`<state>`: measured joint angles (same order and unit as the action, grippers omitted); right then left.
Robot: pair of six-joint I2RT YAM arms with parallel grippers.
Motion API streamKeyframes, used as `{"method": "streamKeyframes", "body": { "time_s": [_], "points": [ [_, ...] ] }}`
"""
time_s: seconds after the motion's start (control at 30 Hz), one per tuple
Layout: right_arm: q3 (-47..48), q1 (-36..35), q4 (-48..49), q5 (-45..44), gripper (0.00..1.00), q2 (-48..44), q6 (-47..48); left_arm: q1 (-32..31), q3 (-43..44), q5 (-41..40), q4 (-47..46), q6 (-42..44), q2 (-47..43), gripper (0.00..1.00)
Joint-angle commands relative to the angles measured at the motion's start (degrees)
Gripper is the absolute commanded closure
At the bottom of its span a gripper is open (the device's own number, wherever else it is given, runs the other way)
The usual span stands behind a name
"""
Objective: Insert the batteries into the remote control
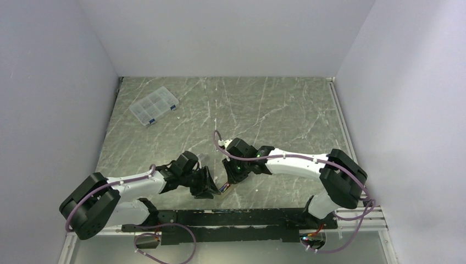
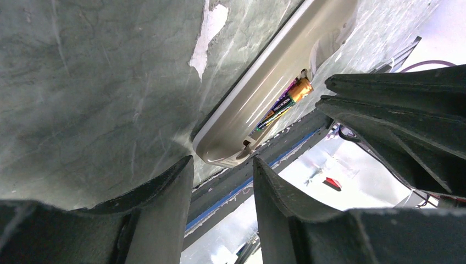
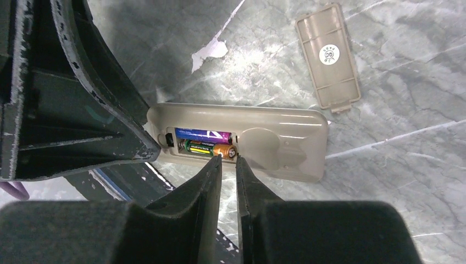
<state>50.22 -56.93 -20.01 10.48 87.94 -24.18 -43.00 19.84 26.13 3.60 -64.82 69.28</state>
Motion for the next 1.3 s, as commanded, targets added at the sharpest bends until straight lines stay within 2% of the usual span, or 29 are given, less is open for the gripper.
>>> {"method": "streamKeyframes", "body": {
  "time_s": [0.0,0.8,1.27],
  "points": [
    [3.07,0.06,-0.29,-2.32,0.81,-1.84,-0.10,-0.25,0.71,0.59,-1.93,-0.41,-0.02,0.51],
    [2.87,-0.03,0.76,0.78,0.81,2.69,0.10,-0.27,0.97,0.76,-2.11,-0.26,0.68,0.52],
    [2.01,-2.58,1.55,1.70,0.87,4.06,-1.24,-0.26,0.97,0.76,-2.95,-0.47,1.63,0.52]
  ]
}}
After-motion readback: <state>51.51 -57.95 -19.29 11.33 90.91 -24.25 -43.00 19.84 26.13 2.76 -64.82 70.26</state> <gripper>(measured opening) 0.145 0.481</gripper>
